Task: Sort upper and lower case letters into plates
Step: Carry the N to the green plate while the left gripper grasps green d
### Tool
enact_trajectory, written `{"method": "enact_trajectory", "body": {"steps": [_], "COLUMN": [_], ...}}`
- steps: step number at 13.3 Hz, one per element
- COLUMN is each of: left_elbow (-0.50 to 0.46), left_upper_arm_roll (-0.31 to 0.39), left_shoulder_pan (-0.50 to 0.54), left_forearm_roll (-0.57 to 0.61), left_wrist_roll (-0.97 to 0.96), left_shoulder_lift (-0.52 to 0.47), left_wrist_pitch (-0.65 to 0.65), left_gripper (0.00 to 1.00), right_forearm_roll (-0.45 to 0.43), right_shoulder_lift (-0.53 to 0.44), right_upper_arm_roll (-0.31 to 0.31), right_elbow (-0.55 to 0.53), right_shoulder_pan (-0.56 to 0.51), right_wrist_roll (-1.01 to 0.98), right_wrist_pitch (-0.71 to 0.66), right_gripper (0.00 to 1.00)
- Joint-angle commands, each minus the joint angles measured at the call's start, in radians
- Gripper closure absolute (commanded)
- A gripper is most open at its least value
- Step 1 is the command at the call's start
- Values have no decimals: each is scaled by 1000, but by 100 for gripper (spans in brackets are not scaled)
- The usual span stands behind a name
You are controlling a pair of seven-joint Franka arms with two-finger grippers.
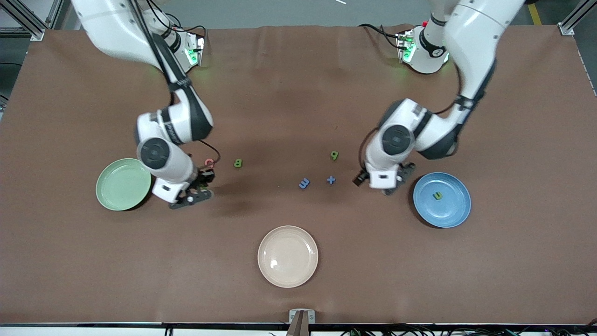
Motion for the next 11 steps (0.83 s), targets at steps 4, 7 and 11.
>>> {"method": "enact_trajectory", "body": {"steps": [4,7,11], "left_elbow": [-27,-96,-132], "left_upper_arm_roll": [7,7,7], "left_shoulder_pan": [-116,-121,-145], "left_forearm_roll": [117,128,128], "left_wrist_roll": [-66,-75,-77], "left_shoulder_lift": [75,72,70], "left_wrist_pitch": [93,198,218], "left_gripper": [25,28,35], "right_forearm_roll": [-12,-12,-10], "right_shoulder_lift": [-190,-140,-34], "right_upper_arm_roll": [15,15,15], "right_elbow": [-237,-237,-238], "right_shoulder_pan": [-411,-556,-587], "right_wrist_roll": [-507,-653,-660], "right_wrist_pitch": [33,114,224], "right_gripper": [81,81,80]}}
